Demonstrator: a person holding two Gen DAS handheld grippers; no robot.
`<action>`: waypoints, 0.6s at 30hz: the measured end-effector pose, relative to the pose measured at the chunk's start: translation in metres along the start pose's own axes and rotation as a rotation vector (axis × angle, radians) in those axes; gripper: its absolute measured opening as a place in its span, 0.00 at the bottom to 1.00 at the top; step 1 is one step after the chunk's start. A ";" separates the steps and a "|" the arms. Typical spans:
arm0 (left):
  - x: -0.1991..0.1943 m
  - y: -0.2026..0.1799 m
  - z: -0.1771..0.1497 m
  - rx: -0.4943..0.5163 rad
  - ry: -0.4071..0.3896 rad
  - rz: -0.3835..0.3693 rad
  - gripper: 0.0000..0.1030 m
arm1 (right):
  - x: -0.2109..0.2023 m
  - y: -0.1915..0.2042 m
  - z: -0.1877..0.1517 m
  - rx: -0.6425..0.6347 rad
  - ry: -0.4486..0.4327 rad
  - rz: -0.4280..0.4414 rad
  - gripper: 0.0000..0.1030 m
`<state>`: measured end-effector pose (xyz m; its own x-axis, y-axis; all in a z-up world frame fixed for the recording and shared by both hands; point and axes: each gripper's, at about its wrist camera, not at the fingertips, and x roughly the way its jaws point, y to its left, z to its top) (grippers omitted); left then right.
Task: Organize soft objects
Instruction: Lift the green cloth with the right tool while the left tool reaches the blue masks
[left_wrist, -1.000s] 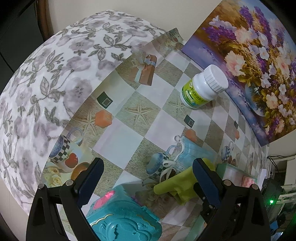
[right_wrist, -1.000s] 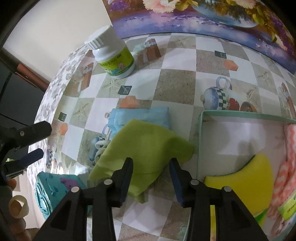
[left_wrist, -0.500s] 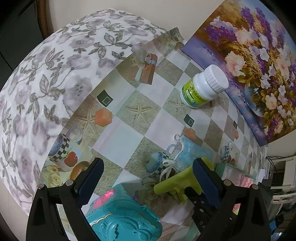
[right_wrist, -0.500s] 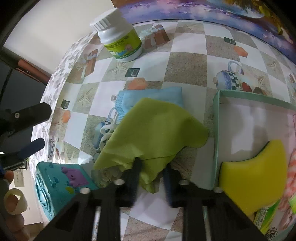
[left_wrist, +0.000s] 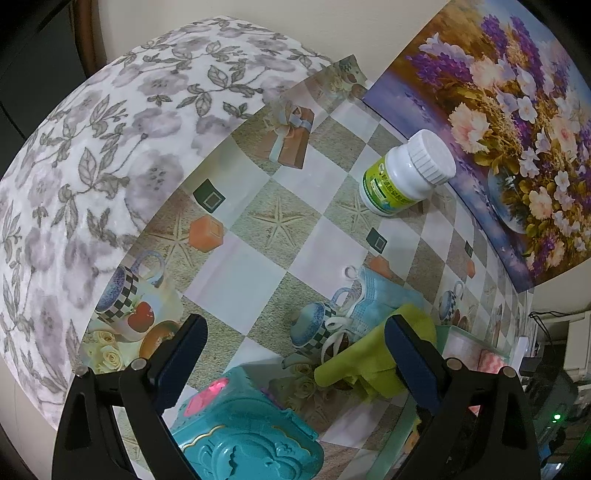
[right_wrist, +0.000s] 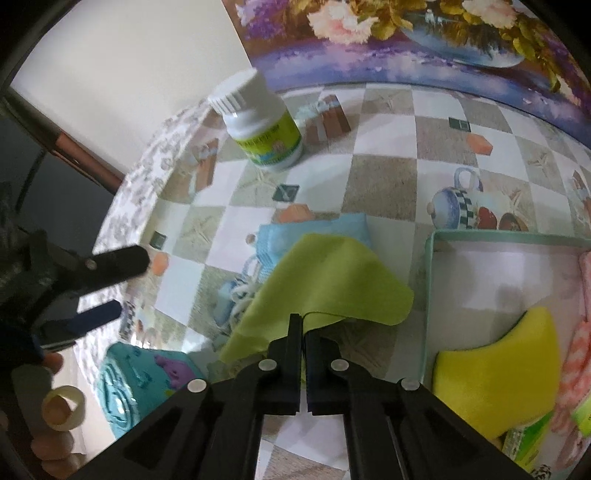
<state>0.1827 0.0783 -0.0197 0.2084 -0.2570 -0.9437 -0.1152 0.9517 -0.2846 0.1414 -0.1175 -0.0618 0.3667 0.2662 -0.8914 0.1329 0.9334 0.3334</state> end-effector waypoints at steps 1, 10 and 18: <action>0.000 0.000 0.000 0.001 -0.001 0.000 0.94 | -0.002 0.000 0.001 0.005 -0.010 0.011 0.01; -0.006 0.000 0.001 -0.004 -0.019 -0.003 0.94 | -0.036 0.003 0.010 0.019 -0.136 0.098 0.01; -0.012 -0.002 0.001 0.000 -0.030 -0.015 0.94 | -0.079 0.006 0.017 0.014 -0.254 0.134 0.01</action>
<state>0.1811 0.0798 -0.0076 0.2390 -0.2658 -0.9339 -0.1118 0.9479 -0.2984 0.1289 -0.1372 0.0154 0.6009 0.3165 -0.7340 0.0797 0.8900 0.4490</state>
